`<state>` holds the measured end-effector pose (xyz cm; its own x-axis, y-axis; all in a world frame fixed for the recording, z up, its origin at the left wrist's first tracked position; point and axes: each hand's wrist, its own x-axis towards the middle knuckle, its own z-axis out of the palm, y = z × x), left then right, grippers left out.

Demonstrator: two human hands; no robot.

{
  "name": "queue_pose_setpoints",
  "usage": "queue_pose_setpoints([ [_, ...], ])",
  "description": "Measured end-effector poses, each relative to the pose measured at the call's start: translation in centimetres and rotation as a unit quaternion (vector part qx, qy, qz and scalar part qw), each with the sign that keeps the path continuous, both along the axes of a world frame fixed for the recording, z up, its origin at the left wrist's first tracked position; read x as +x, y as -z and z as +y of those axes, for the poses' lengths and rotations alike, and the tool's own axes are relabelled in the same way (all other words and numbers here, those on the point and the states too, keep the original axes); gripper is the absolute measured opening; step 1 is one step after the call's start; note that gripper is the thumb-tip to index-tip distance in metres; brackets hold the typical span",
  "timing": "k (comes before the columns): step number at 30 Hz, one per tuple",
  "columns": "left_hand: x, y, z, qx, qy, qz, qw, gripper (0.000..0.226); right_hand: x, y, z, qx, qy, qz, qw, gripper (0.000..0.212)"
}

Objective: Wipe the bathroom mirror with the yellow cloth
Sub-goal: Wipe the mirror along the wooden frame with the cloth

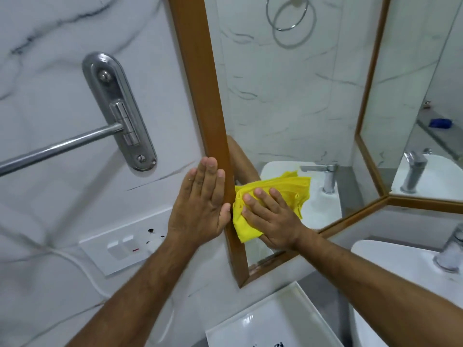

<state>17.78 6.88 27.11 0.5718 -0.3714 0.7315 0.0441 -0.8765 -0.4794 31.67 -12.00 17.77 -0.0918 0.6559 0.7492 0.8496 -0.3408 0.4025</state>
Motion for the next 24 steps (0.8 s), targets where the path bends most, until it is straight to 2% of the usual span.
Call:
queue_pose_setpoints([
  [4, -0.7, 2.6, -0.9, -0.012, -0.005, 0.023, 1.0, 0.088, -0.3, 0.5, -2.0, -0.089, -0.006, -0.007, 0.996, 0.054],
  [6, -0.9, 3.5, -1.3, -0.033, -0.001, 0.022, 0.999, 0.088, -0.2, -0.3, -2.2, -0.101, -0.005, -0.015, 0.995, 0.057],
  [11, -0.6, 6.8, -1.4, -0.076, 0.024, 0.03, 0.996, 0.085, -0.7, 2.3, 0.6, 0.033, 0.008, 0.025, 0.999, 0.05],
  [13, -0.2, 8.6, -1.5, -0.085, 0.033, 0.025, 0.996, 0.085, -0.7, 5.0, 1.1, 0.045, 0.014, 0.007, 0.999, 0.046],
  [15, 0.1, 10.2, -2.1, -0.103, 0.021, 0.022, 0.994, 0.087, -0.6, 7.9, 0.0, -0.011, 0.014, -0.003, 1.0, 0.043],
  [18, 0.0, 12.5, -3.0, -0.138, 0.002, 0.053, 0.989, 0.087, -1.9, 11.9, -2.7, -0.15, 0.004, 0.007, 0.989, 0.046],
  [20, -0.6, 13.9, -3.6, -0.168, -0.009, 0.093, 0.981, 0.083, -3.4, 14.2, -4.1, -0.254, 0.005, 0.05, 0.966, 0.058],
  [21, -1.2, 14.6, -3.8, -0.182, -0.007, 0.119, 0.976, 0.081, -4.4, 14.8, -4.6, -0.289, 0.022, 0.101, 0.952, 0.069],
  [23, -3.0, 15.9, -3.8, -0.212, 0.004, 0.17, 0.963, 0.08, -5.8, 15.1, -4.7, -0.287, 0.036, 0.209, 0.934, 0.082],
  [24, -4.4, 16.8, -4.0, -0.234, 0.004, 0.202, 0.951, 0.081, -6.3, 15.1, -4.7, -0.278, 0.02, 0.264, 0.923, 0.081],
])
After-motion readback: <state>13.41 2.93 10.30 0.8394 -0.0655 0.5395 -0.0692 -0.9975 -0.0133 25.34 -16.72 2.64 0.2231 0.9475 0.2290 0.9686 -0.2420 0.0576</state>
